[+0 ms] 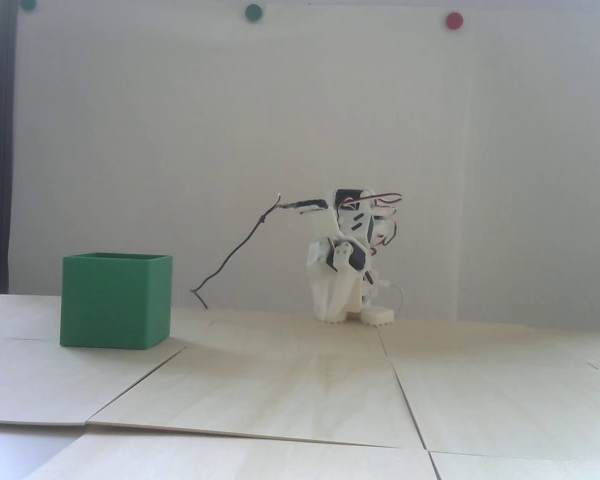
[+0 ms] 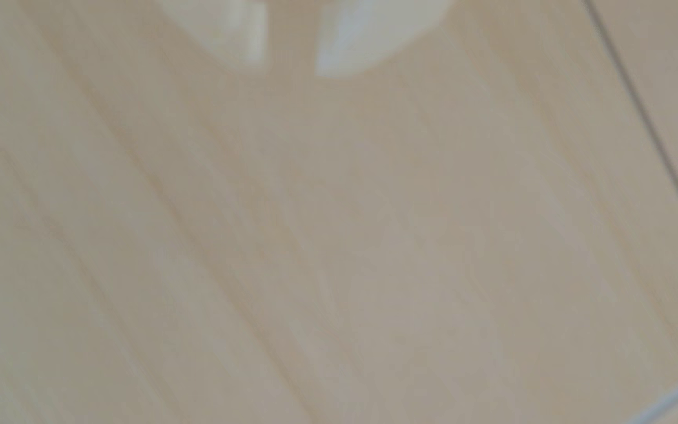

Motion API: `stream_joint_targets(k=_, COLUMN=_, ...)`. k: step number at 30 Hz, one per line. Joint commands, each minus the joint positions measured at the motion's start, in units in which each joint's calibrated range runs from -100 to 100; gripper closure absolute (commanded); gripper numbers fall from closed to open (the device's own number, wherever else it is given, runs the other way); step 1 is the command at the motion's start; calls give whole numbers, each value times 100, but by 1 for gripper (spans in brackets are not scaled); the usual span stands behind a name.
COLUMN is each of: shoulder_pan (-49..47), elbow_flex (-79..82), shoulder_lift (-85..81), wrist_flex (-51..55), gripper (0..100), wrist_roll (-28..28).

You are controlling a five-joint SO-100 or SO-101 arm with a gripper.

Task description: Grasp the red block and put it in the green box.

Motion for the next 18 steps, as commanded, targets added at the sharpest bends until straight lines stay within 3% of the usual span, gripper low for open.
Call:
stream_joint_targets(k=1, shoulder_pan=-137, elbow_flex=578, shoulder_lift=-774, wrist_flex=415, gripper=98, wrist_roll=0)
stream_joint_targets(k=8, shoulder_pan=-579, elbow_flex=835, shoulder_lift=-1674, wrist_flex=1916, gripper=98, wrist_roll=-5)
stream_joint_targets(k=18, shoulder_pan=-595, elbow_flex=835, shoulder_lift=-2029, wrist_flex=1991, gripper=98, wrist_roll=-5)
